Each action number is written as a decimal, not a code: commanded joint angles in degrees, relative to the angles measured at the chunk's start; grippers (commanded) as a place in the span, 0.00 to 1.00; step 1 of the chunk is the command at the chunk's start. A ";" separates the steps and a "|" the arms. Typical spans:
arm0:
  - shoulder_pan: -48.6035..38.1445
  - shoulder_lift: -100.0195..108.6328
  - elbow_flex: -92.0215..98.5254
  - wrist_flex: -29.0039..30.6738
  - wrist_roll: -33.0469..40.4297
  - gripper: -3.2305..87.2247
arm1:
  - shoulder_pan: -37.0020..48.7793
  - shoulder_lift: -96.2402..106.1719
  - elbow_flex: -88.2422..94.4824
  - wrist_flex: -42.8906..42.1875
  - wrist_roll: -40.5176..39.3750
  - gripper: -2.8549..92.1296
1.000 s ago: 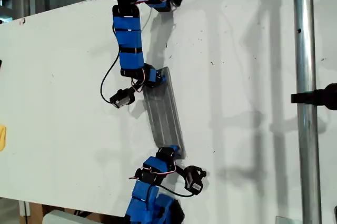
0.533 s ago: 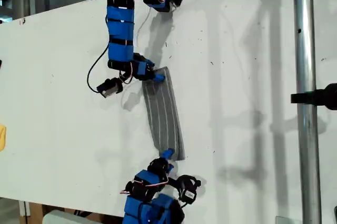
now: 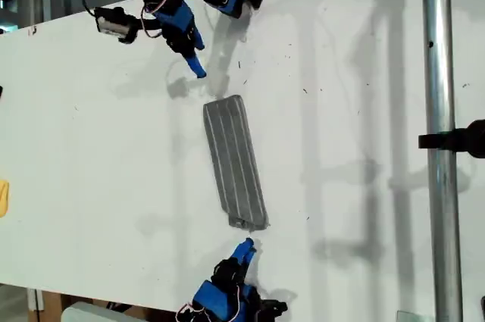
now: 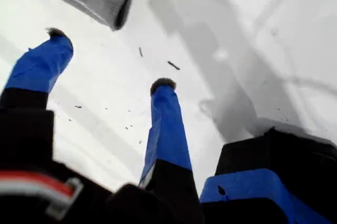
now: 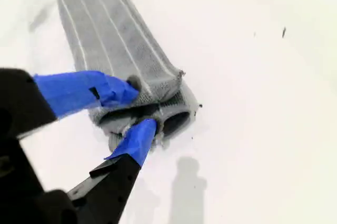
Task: Grasp corners of a towel and fold twice.
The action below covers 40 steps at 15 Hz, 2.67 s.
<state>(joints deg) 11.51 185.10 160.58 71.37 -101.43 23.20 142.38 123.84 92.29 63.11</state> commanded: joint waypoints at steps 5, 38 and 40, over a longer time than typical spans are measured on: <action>-1.41 14.33 14.33 -5.36 5.10 0.01 | -5.98 26.54 10.81 0.79 12.83 0.39; 0.88 14.15 18.11 2.37 -0.79 0.01 | -14.59 -11.25 -16.44 11.95 22.06 0.03; 0.88 14.15 18.11 2.46 -0.70 0.01 | -15.73 -23.38 -16.96 -3.25 17.75 0.03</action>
<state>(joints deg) 12.92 199.07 178.42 73.48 -102.48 8.44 125.51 110.30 98.09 83.14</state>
